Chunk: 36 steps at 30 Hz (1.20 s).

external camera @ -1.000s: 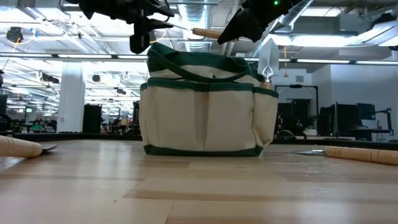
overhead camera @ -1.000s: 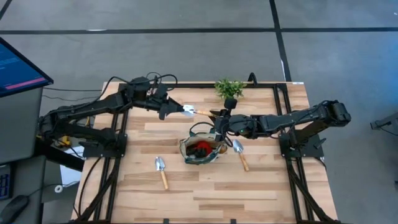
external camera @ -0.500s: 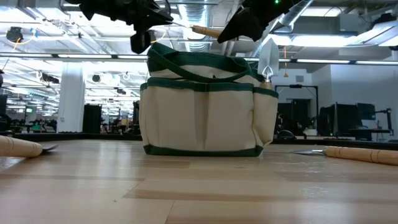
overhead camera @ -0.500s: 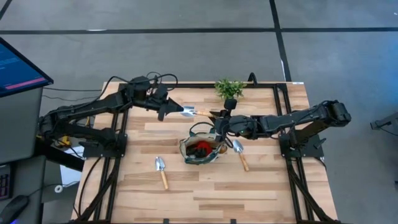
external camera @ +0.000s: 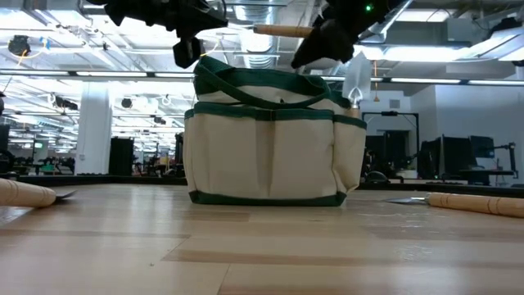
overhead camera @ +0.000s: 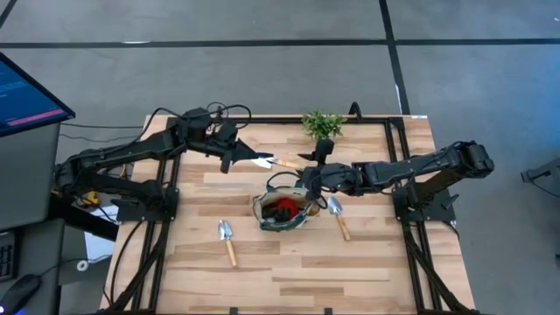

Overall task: Pick & Place Garden tools in Gardening bag
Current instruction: Put the brown trowel into the gardening bag

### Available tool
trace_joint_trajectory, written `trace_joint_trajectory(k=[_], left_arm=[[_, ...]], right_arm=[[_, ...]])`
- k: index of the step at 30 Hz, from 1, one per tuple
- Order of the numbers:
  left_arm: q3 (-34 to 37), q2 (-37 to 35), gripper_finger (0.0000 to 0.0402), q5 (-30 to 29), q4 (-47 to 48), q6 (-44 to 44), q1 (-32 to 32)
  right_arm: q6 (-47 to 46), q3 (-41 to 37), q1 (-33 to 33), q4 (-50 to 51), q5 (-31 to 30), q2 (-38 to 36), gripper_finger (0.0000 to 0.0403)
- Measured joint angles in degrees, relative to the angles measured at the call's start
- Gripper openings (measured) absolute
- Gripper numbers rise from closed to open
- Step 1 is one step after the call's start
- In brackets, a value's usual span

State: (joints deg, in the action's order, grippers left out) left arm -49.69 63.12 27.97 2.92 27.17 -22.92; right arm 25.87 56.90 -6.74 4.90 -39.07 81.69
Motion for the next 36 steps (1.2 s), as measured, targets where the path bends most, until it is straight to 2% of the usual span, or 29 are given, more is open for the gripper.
trace_joint_trajectory(k=[2, 4, 8, 11, 15, 18, 20, 22, 25, 28, 33, 36], left_arm=[[0.0, -0.89, 0.0, 0.02, 0.06, -0.02, -0.63], [0.0, -2.15, 0.0, 0.04, 0.12, -0.51, -1.46], [-0.07, -6.06, 0.0, -0.07, 2.42, -1.89, -3.66], [-0.07, -8.68, 0.0, -0.98, 6.03, -3.56, -4.28], [-0.09, -11.42, 0.0001, -5.72, 13.35, -8.35, -4.15], [-0.07, -13.26, 0.0001, -10.51, 20.86, -12.2, -4.15], [-0.07, -14.06, 0.0001, -12.17, 25.16, -13.9, -4.17], [-0.02, -14.58, 0.0001, -12.58, 28.01, -14.81, -3.98], [-0.03, -15.3, 0.0001, -12.56, 29.6, -15.16, -2.8], [-2.03, -15.4, 0.0001, -14.32, 34.12, -19.34, -0.58], [-10.26, -13.92, 0.0001, -25.16, 46.0, -21.34, 5.16], [-15.16, -12.89, 0.0001, -28.69, 50.94, -21.41, 7.83]], right_arm=[[0.0, 0.0, -0.1, 1.6, -1.59, 0.0, 0.0227], [0.04, 0.0, -0.5, 2.39, -5.73, 0.0, 0.0235], [0.04, 0.29, -1.25, 3.05, -12.81, 0.0, 0.0231], [0.02, 0.96, -1.49, 3.21, -12.3, -0.85, 0.0204], [-2.01, 2.05, -1.08, 4.98, -11.44, -2.49, 0.0133], [-4.91, 2.71, 0.0, 6.49, -8.47, -5.39, 0.0068], [-7.77, 2.68, 1.31, 8.45, -4.28, -7.95, 0.0028], [-11.11, 2.67, 3.1, 10.83, 1.09, -10.49, 0.0008], [-16.67, 2.67, 6.39, 14.84, 8.37, -14.09, 0.0014], [-21.9, 2.62, 9.64, 19.16, 12.29, -16.59, 0.0017], [-24.87, 2.6, 12.88, 22.23, 12.47, -17.73, 0.0002], [-24.87, 2.6, 13.9, 22.35, 12.79, -17.7, 0.0004]])
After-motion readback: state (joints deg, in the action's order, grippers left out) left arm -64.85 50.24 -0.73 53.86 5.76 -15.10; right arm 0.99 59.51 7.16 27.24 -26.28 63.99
